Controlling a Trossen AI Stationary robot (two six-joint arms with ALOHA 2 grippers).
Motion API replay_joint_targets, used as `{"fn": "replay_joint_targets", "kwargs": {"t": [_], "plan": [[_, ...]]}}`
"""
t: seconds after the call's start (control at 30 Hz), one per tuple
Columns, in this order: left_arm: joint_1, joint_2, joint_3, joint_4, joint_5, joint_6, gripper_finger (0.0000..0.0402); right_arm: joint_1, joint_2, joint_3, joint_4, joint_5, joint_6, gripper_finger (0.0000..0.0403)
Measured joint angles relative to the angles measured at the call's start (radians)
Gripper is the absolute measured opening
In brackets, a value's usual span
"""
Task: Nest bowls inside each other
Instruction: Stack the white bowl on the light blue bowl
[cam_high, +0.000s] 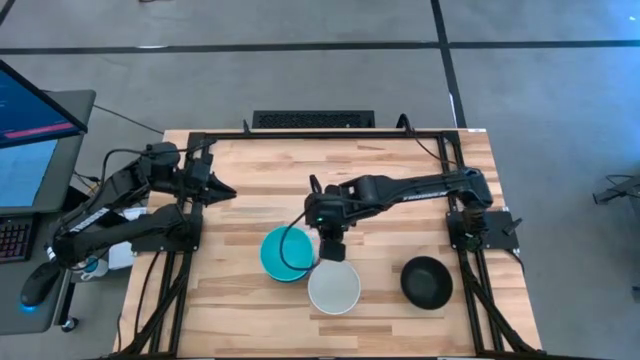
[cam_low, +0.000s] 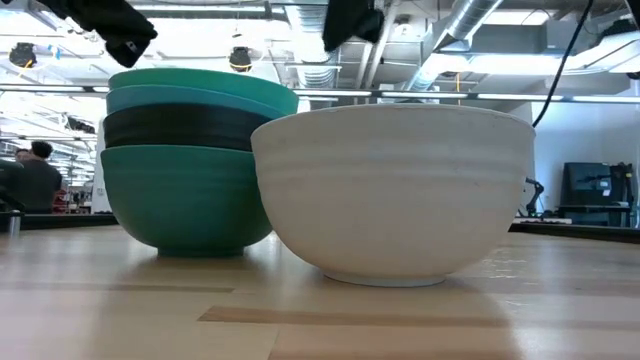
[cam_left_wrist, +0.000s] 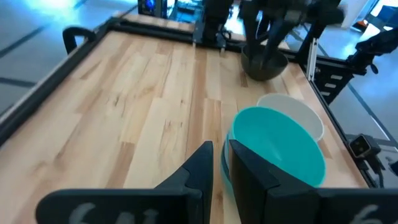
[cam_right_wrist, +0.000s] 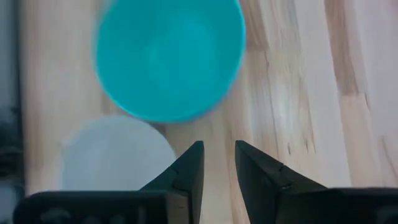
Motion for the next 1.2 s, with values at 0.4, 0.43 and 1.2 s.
{"fn": "replay_joint_targets", "kwargs": {"t": [0.4,0.43,1.2], "plan": [[0.0,-0.133,0.0,-0.02,-0.03,-0.015,0.0041,0.018,-0.148,-0.089,0.19,0.119,-0.003,0.0113],[0.0,-0.142,0.0,-0.025,-0.03,-0.011,0.0041,0.018,-0.148,-0.124,0.219,0.113,-0.003,0.0113],[0.0,-0.168,0.0,0.106,-0.125,-0.107,0.0041,0.065,-0.469,-0.78,0.669,0.135,0.208,0.0113]]}}
